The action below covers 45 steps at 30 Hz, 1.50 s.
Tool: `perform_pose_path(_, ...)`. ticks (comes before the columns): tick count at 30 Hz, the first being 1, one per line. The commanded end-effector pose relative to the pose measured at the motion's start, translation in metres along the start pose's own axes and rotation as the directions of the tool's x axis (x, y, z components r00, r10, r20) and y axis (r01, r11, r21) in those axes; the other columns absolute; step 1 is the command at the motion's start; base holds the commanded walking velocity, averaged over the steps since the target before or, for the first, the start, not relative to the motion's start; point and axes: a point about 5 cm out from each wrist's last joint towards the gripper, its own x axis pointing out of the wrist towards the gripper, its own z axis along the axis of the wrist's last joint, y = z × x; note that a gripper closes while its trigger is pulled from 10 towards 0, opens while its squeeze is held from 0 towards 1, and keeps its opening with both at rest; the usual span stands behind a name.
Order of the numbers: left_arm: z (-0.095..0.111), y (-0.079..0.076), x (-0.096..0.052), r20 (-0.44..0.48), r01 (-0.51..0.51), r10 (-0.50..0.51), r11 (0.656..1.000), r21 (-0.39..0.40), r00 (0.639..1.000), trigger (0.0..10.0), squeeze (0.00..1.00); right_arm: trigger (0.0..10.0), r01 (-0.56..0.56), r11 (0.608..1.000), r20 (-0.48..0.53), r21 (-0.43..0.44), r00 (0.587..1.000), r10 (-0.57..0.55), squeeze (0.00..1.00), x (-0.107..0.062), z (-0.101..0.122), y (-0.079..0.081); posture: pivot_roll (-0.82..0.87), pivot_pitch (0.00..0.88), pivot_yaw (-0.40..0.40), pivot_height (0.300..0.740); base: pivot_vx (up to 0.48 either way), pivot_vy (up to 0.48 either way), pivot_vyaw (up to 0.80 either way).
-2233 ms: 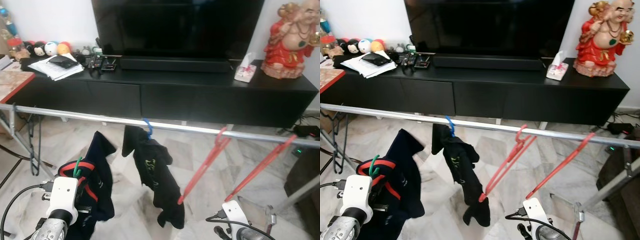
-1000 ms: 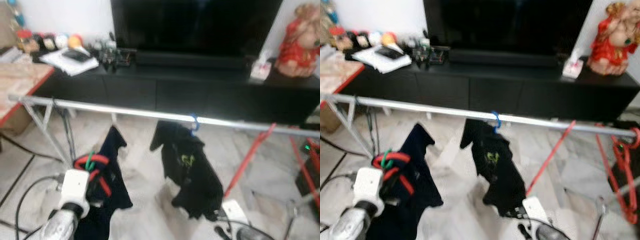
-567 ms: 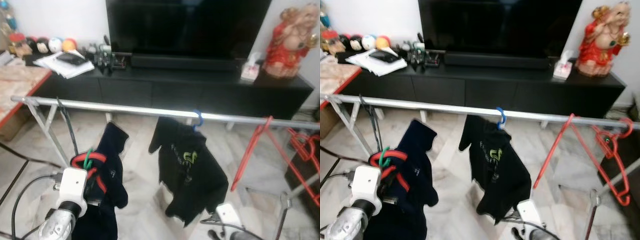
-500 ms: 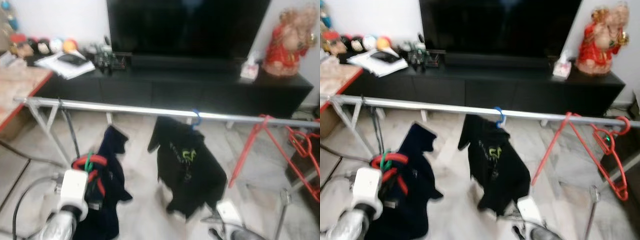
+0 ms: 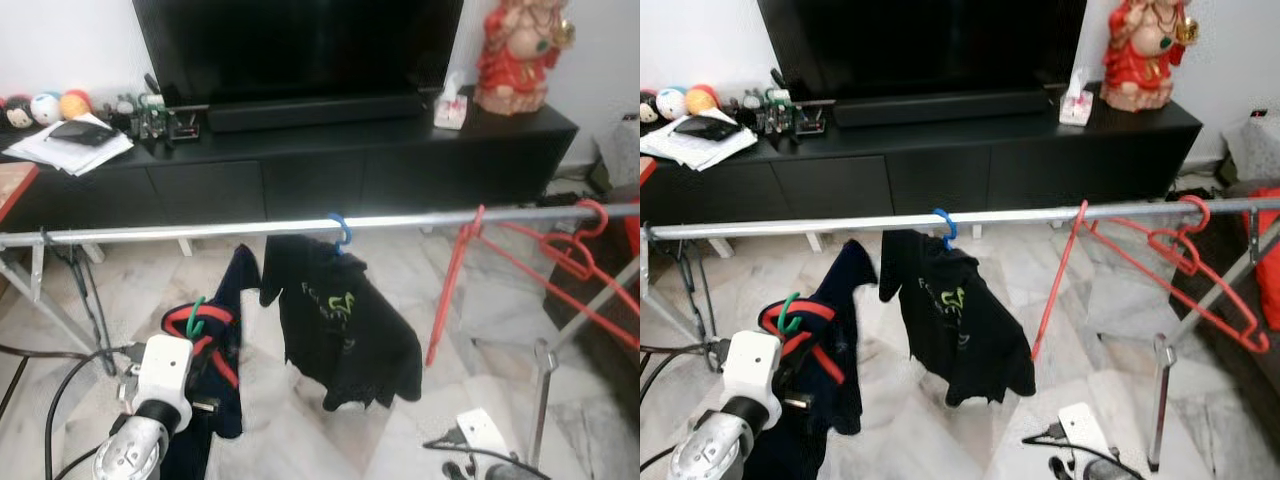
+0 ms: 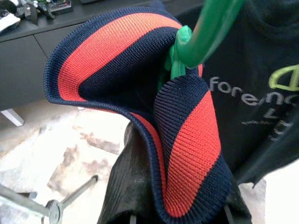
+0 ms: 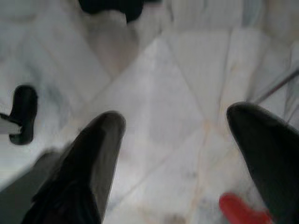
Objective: Hang hanger
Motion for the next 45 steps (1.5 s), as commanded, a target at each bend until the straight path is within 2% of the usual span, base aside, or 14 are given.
perform_pose_path(1,0.005,0.004,0.0,0.023,-0.015,0.015,1.0,0.012,1.0,10.0,0.0,10.0,-0.008,1.0,0.0,0.003,1.0,0.008,0.0,0.0,0.0,0.002,-0.09,0.0,0.001,0.74,0.304,0.0,0.0)
perform_pose_path(10,0.002,0.007,-0.003,0.009,-0.053,0.053,0.998,0.023,0.999,10.0,0.0,10.0,-0.016,1.0,-0.003,-0.003,1.0,0.016,0.0,0.0,0.0,0.002,-0.09,0.0,-0.001,0.74,0.268,0.0,0.0)
perform_pose_path(16,-0.007,0.013,-0.011,0.002,-0.107,0.107,0.993,0.044,0.994,10.0,0.0,10.0,-0.019,1.0,-0.003,-0.008,1.0,0.019,0.0,0.0,0.001,0.002,-0.09,0.0,-0.004,0.74,0.0,0.0,0.0)
perform_pose_path(25,-0.008,0.033,-0.02,0.034,-0.264,0.263,0.963,0.043,0.964,10.0,0.0,10.0,-0.019,1.0,0.0,-0.008,1.0,0.019,0.0,0.0,0.001,0.001,-0.08,0.0,-0.006,0.74,0.0,0.0,0.0)
perform_pose_path(31,-0.001,0.047,-0.014,0.084,-0.344,0.342,0.939,-0.001,0.936,10.0,0.0,10.0,-0.018,1.0,0.005,-0.008,1.0,0.019,0.0,0.0,0.001,0.001,-0.08,0.0,-0.014,0.74,0.0,0.0,0.0)
perform_pose_path(36,-0.001,0.047,-0.014,0.089,-0.351,0.35,0.936,-0.004,0.933,10.0,0.0,10.0,-0.019,1.0,0.005,-0.008,1.0,0.019,0.0,0.0,0.001,0.001,-0.08,0.0,-0.014,0.74,0.0,0.0,0.0)
perform_pose_path(38,0.002,0.044,-0.001,0.097,-0.315,0.314,0.949,0.001,0.945,10.0,0.0,10.0,-0.02,1.0,0.007,-0.005,1.0,0.02,0.0,0.0,0.002,0.001,-0.08,0.0,-0.02,0.74,0.0,0.0,0.0)
perform_pose_path(40,0.002,0.043,0.0,0.099,-0.312,0.31,0.95,0.002,0.945,10.0,0.0,10.0,-0.02,1.0,0.008,-0.005,1.0,0.02,0.0,0.0,0.002,0.001,-0.08,0.0,-0.02,0.74,0.0,0.0,0.0)
perform_pose_path(41,0.007,0.044,0.013,0.106,-0.295,0.292,0.955,0.01,0.95,10.0,0.0,10.0,-0.02,1.0,0.008,-0.006,1.0,0.02,0.0,0.0,0.002,0.001,-0.08,0.0,-0.024,0.74,0.0,0.0,0.0)
perform_pose_path(43,0.012,0.044,0.027,0.102,-0.274,0.27,0.961,0.03,0.958,10.0,0.0,10.0,-0.022,1.0,0.009,-0.007,1.0,0.022,0.0,0.0,0.003,0.001,-0.08,0.0,-0.026,0.74,0.0,0.0,0.0)
perform_pose_path(45,0.015,0.045,0.034,0.108,-0.265,0.259,0.964,0.037,0.96,10.0,0.0,10.0,-0.023,1.0,0.01,-0.007,1.0,0.023,0.0,0.0,0.003,0.001,-0.08,0.0,-0.025,0.74,0.0,0.0,0.0)
